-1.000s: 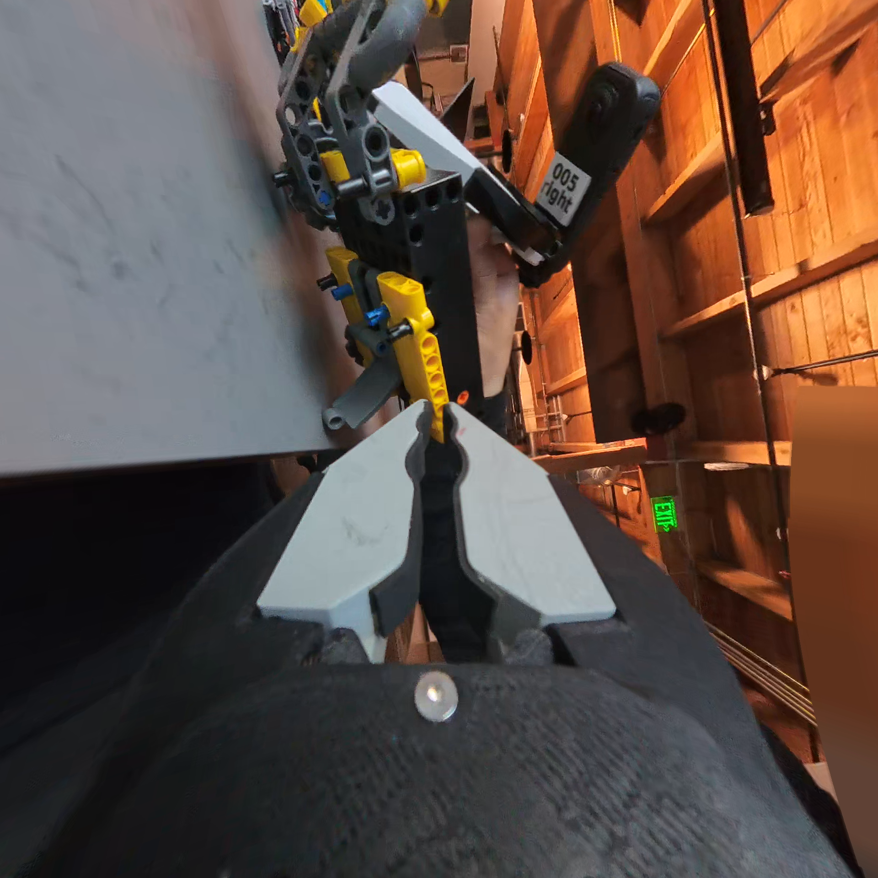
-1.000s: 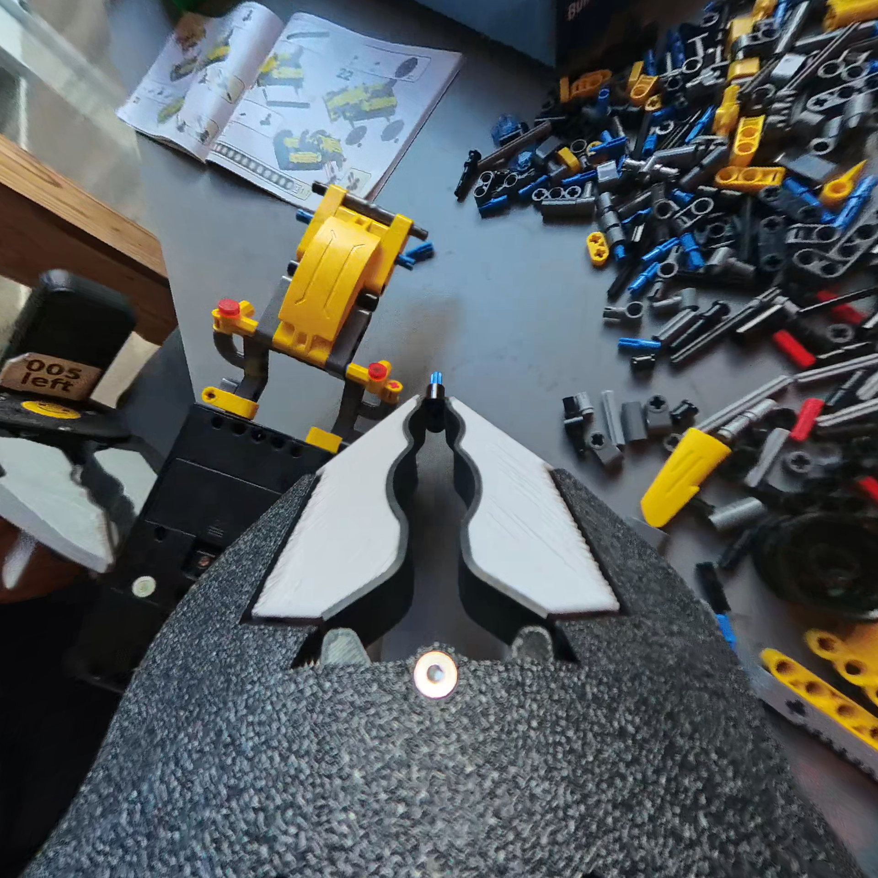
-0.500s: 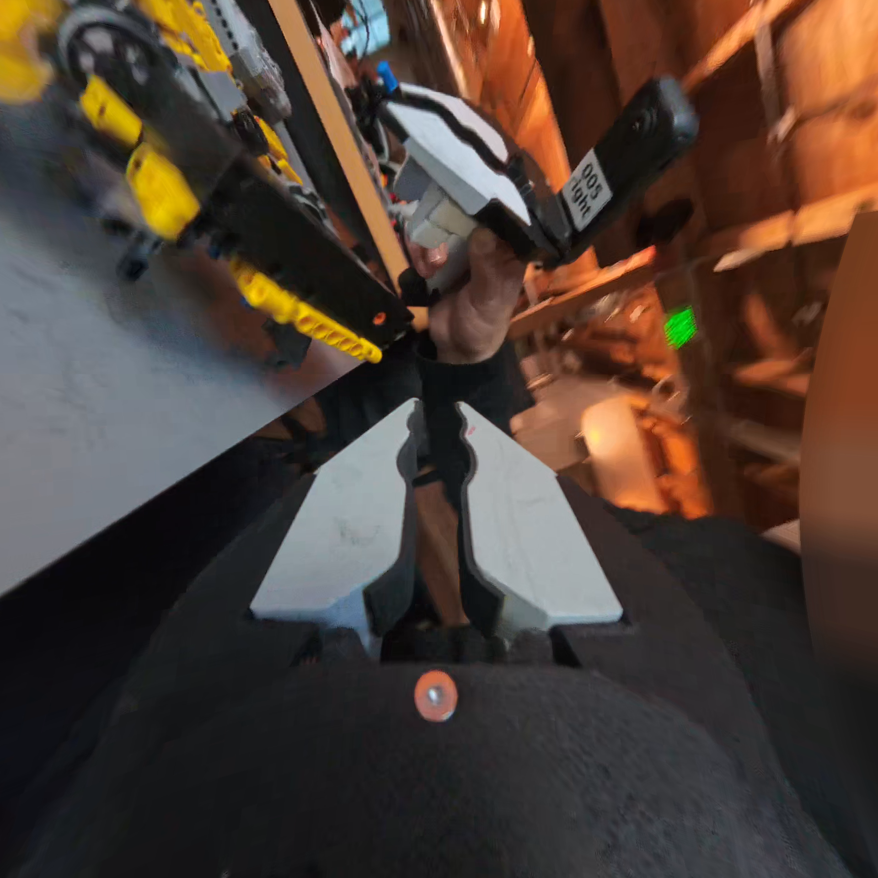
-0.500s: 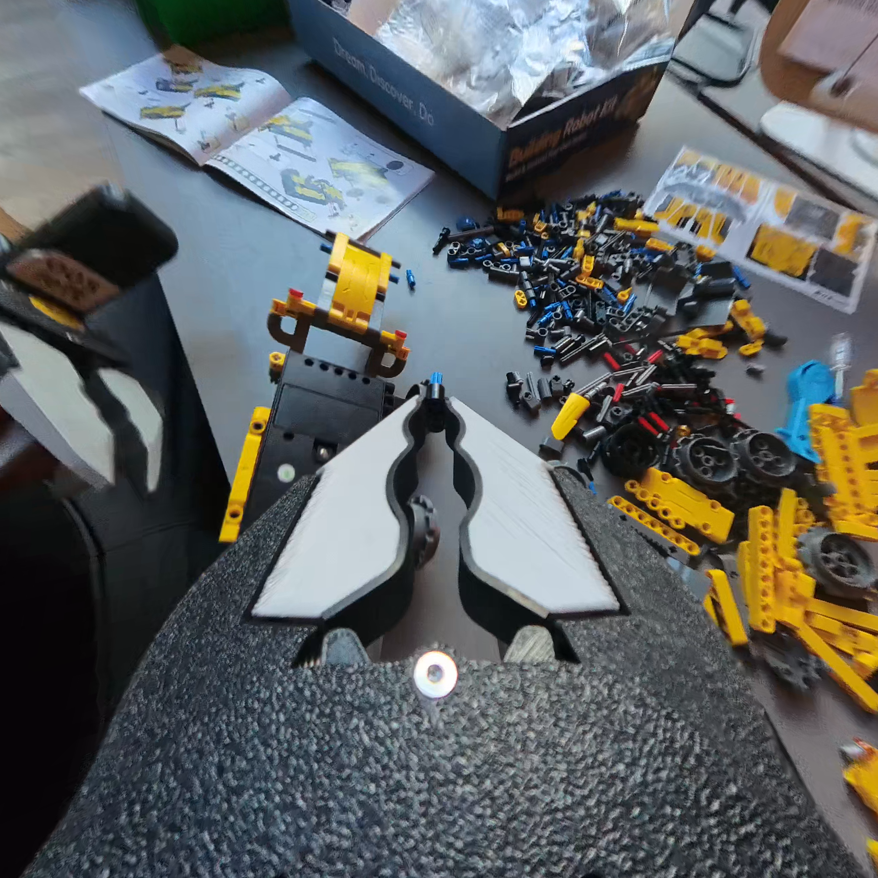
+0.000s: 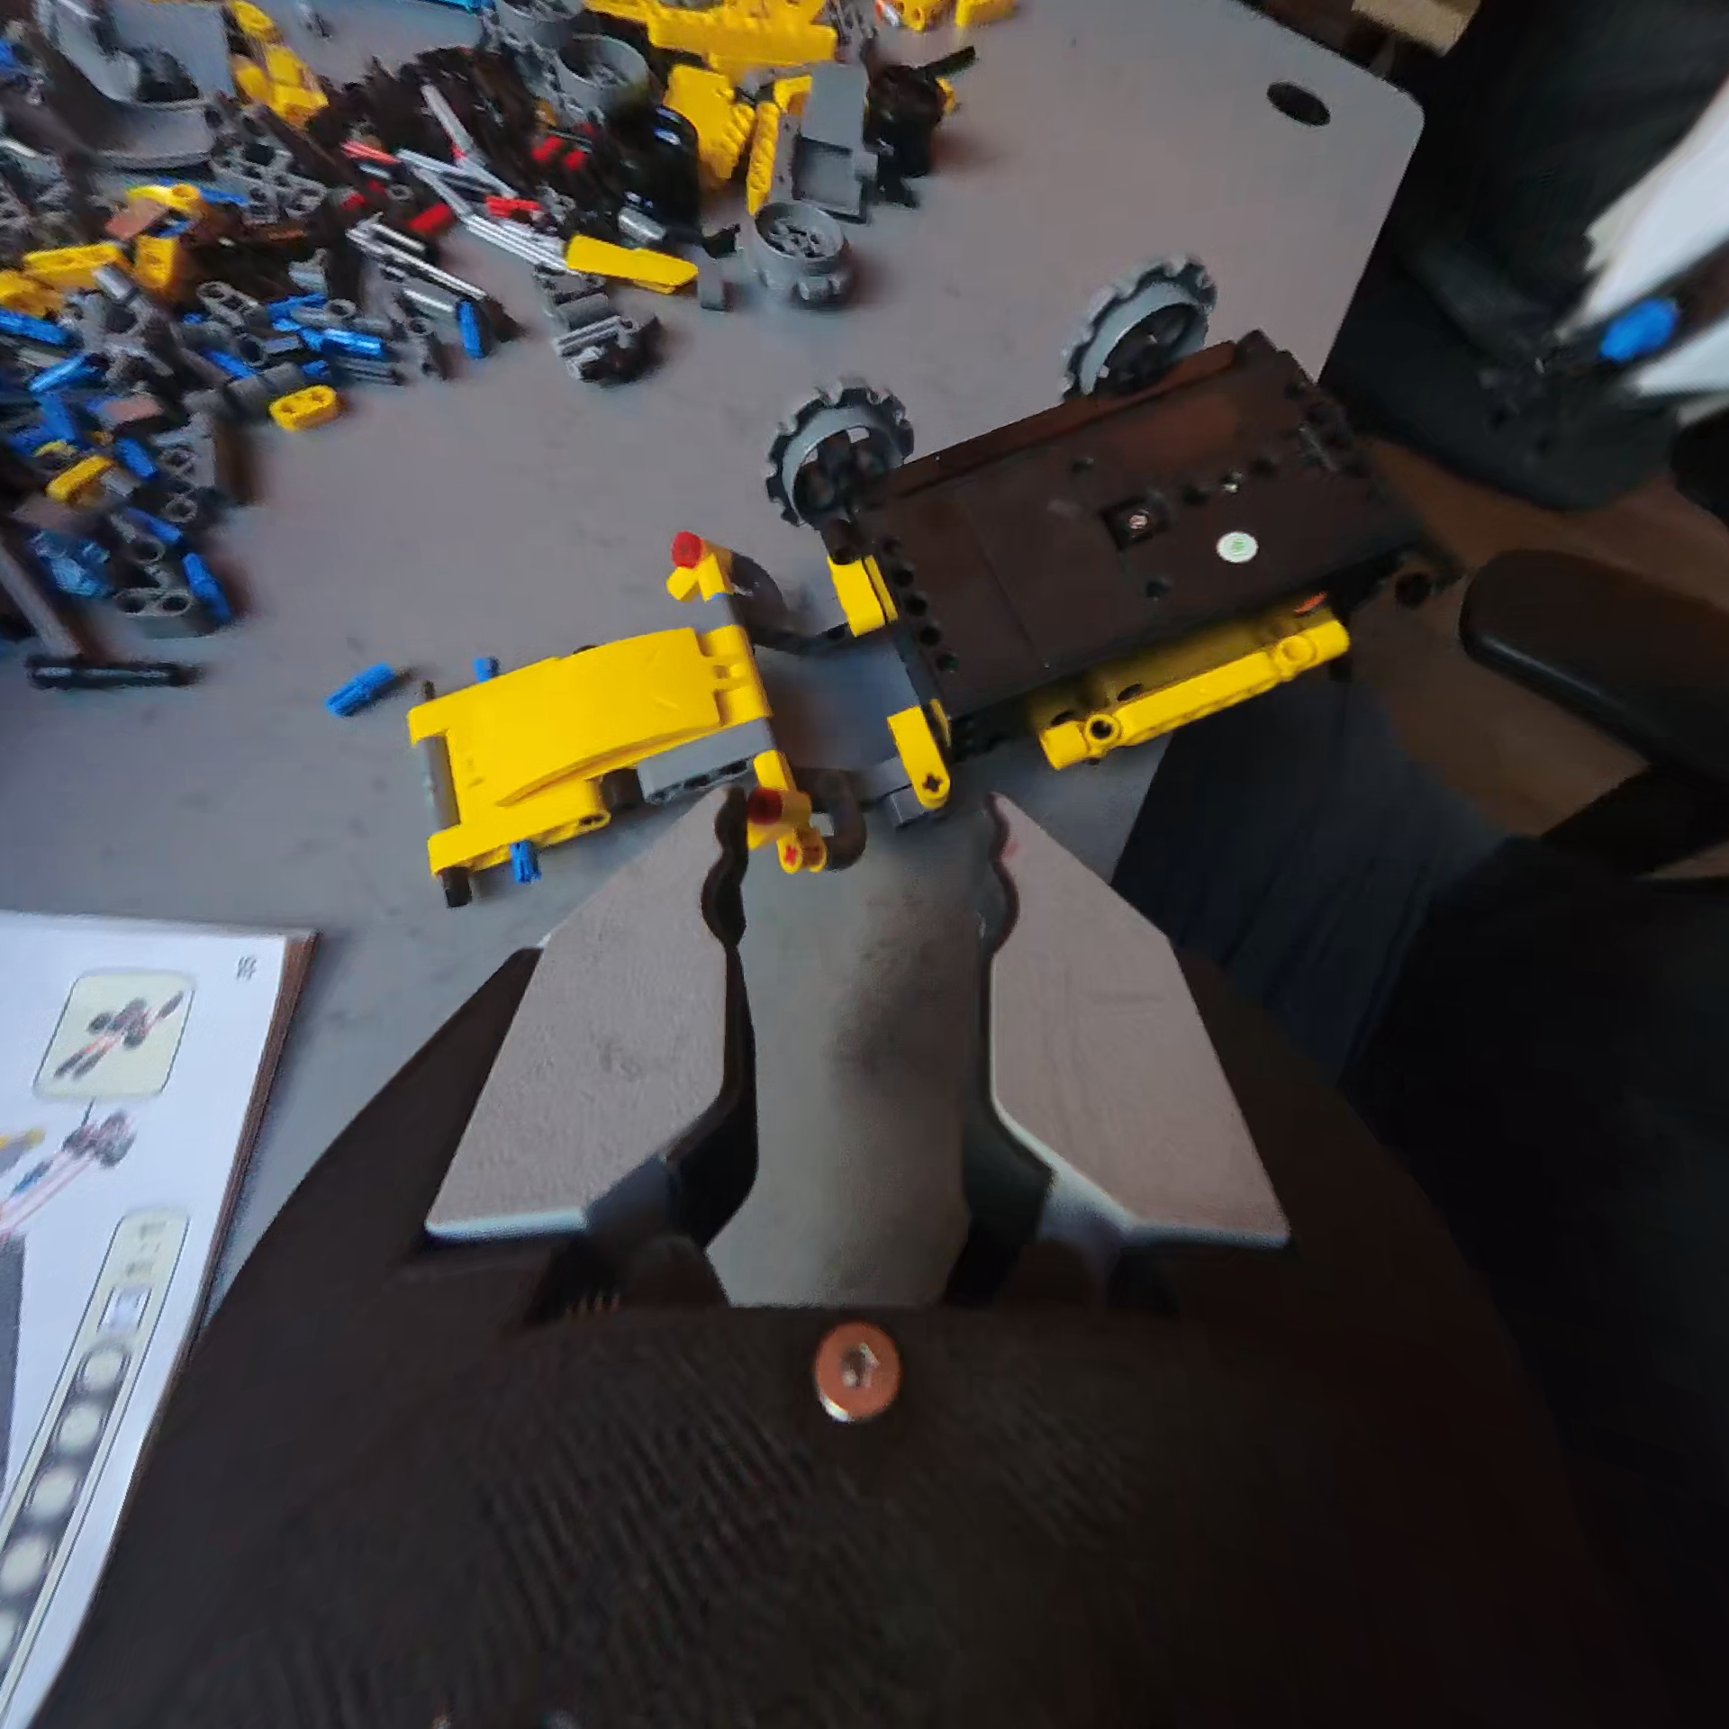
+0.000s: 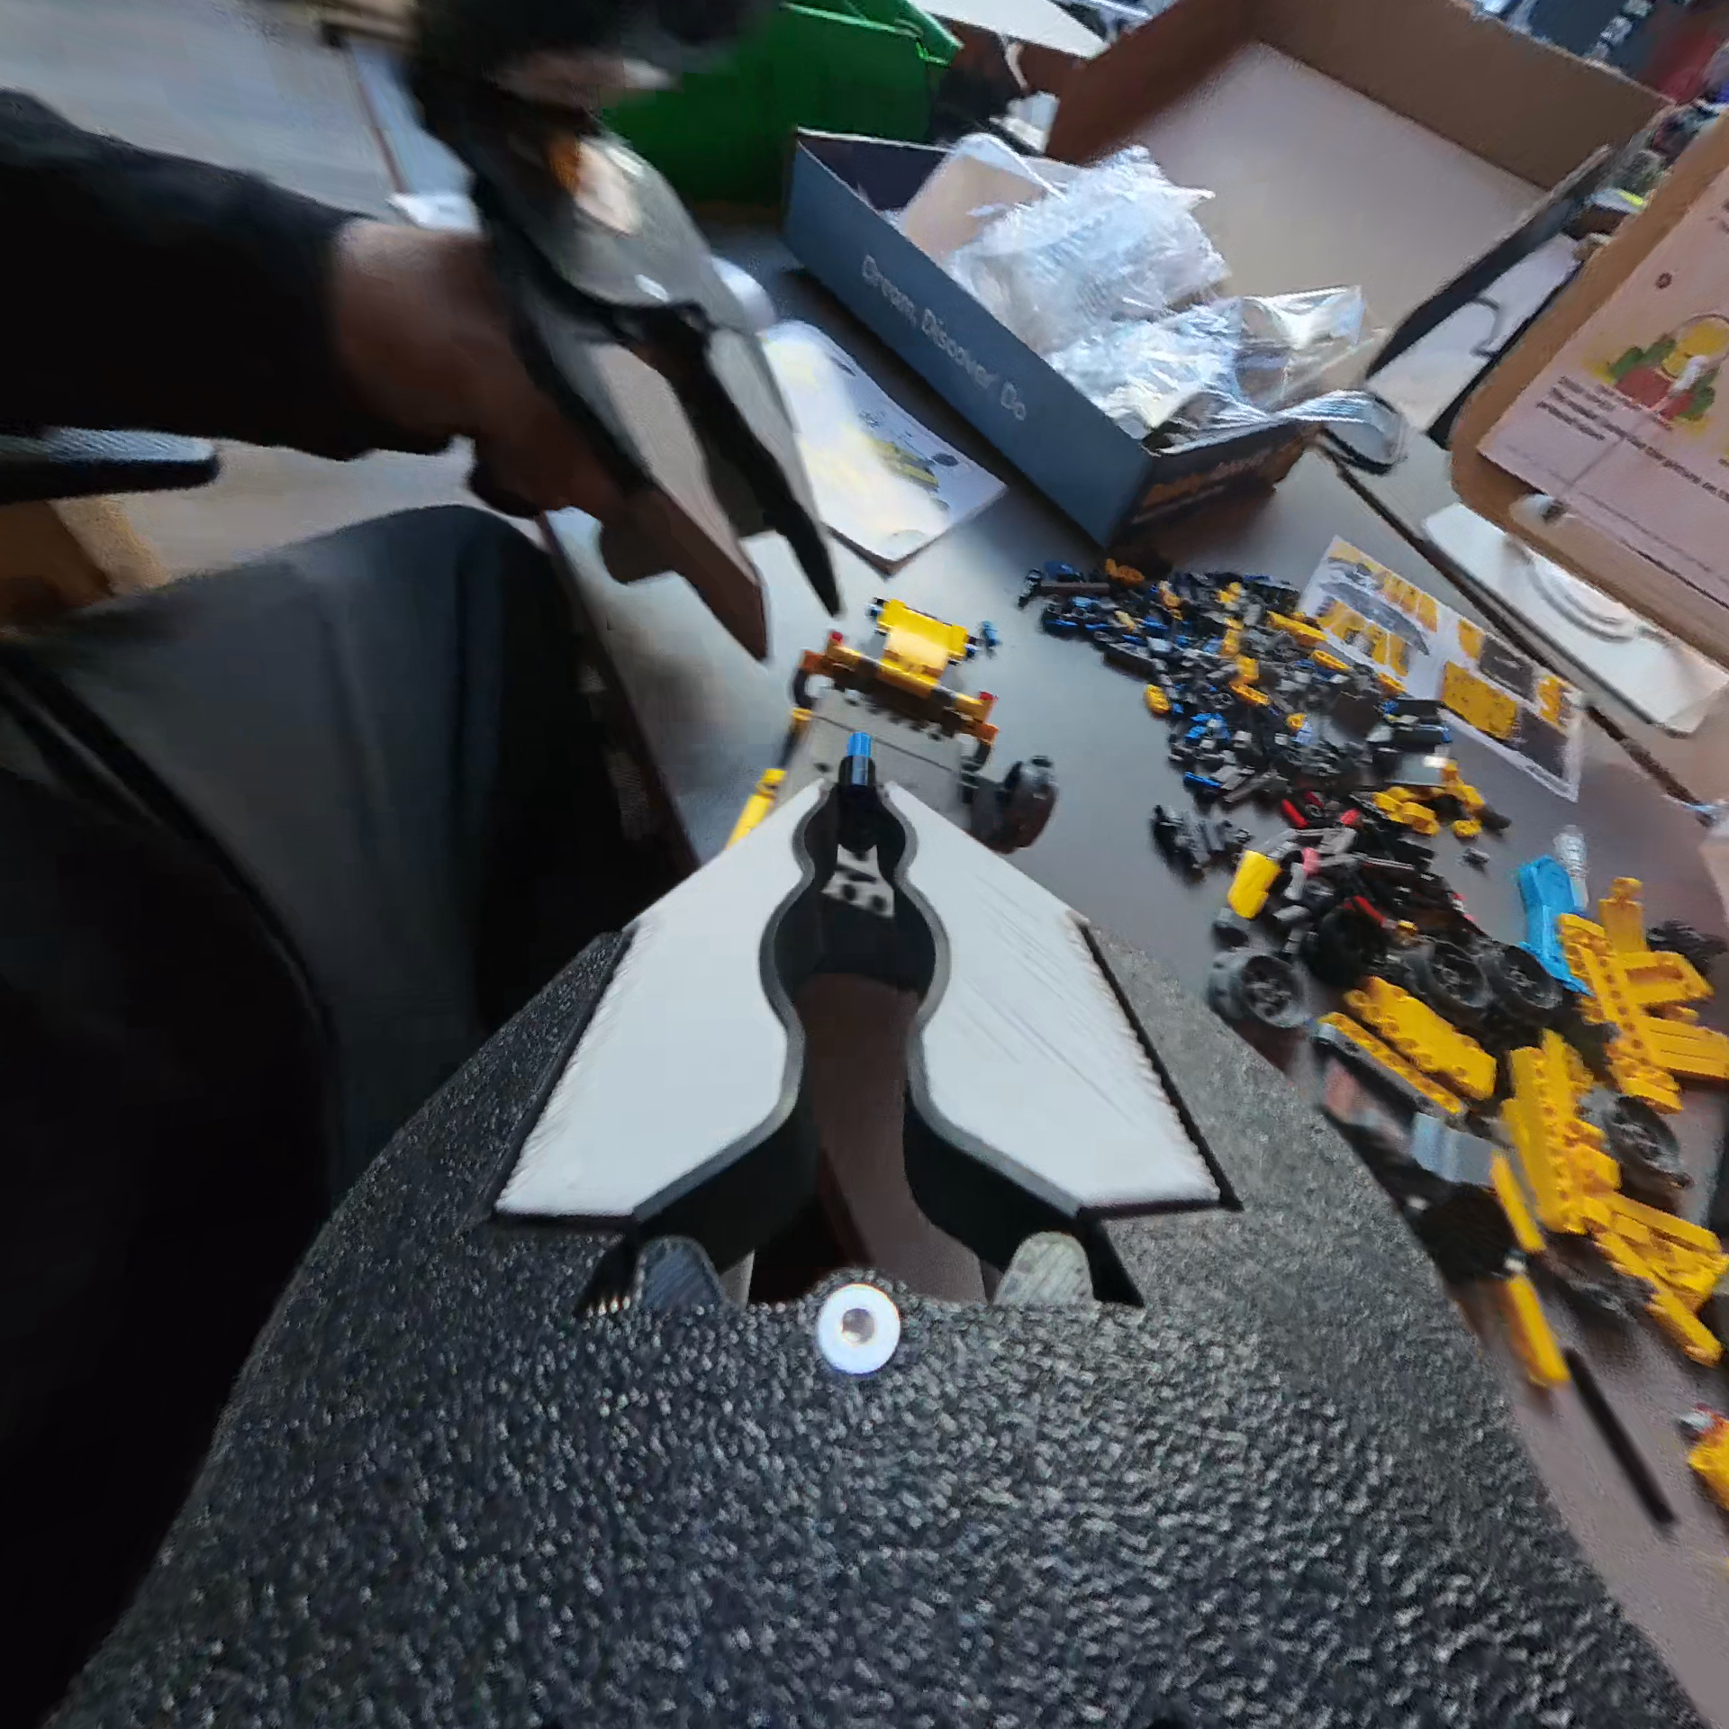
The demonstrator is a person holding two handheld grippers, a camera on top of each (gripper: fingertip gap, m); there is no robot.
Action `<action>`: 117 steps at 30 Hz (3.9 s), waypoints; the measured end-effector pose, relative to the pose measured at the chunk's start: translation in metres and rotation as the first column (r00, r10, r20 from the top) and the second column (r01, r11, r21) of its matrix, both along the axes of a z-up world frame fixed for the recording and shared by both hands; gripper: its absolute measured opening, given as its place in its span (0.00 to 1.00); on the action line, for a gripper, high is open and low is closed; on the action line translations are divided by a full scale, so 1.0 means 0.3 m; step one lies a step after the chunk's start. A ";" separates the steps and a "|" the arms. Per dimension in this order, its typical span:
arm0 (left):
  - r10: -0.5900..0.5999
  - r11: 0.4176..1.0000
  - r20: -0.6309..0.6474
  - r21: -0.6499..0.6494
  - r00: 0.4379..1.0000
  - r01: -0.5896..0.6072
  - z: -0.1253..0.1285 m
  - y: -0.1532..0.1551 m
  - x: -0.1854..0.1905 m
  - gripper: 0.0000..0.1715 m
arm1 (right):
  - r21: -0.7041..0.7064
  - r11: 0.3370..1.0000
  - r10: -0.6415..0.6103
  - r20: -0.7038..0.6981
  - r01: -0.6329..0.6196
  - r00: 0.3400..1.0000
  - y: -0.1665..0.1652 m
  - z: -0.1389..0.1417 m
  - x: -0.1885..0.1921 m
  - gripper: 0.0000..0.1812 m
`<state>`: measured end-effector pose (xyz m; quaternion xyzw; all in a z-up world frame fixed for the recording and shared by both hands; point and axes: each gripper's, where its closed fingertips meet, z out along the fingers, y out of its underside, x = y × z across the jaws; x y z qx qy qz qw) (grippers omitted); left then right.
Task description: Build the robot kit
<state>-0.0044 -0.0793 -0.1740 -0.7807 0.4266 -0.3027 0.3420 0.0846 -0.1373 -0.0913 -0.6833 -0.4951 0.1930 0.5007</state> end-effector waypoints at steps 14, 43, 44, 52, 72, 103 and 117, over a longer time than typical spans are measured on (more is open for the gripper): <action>-0.096 0.994 0.010 -0.046 0.995 0.096 0.007 -0.101 0.104 0.19 | 0.163 0.986 -0.081 0.215 0.046 0.973 0.107 -0.108 0.107 0.04; -0.103 0.736 0.675 -0.442 0.730 0.513 0.257 -0.279 0.249 0.14 | 0.810 0.455 -0.275 0.522 -0.369 0.808 -0.073 -0.004 -0.037 0.04; -0.123 0.726 0.666 -0.445 0.736 0.524 0.254 -0.294 0.259 0.13 | 0.810 0.451 -0.278 0.527 -0.375 0.803 -0.075 -0.009 -0.037 0.04; -0.158 0.686 0.689 -0.438 0.707 0.581 0.245 -0.326 0.292 0.03 | 0.813 0.414 -0.317 0.550 -0.409 0.772 -0.089 -0.014 -0.042 0.04; 0.028 0.541 0.729 -0.587 0.684 0.603 0.239 -0.291 0.277 0.03 | 0.784 0.336 -0.343 0.618 -0.522 0.708 -0.081 -0.030 -0.046 0.04; -0.348 0.642 0.927 0.124 0.143 0.756 0.441 -0.461 0.169 0.01 | -0.100 0.871 0.311 -0.646 -0.481 0.698 -0.228 0.175 -0.056 0.18; -0.378 0.571 0.919 0.138 0.110 0.810 0.438 -0.474 0.161 0.01 | -0.111 0.823 0.388 -0.607 -0.557 0.694 -0.238 0.166 -0.106 0.10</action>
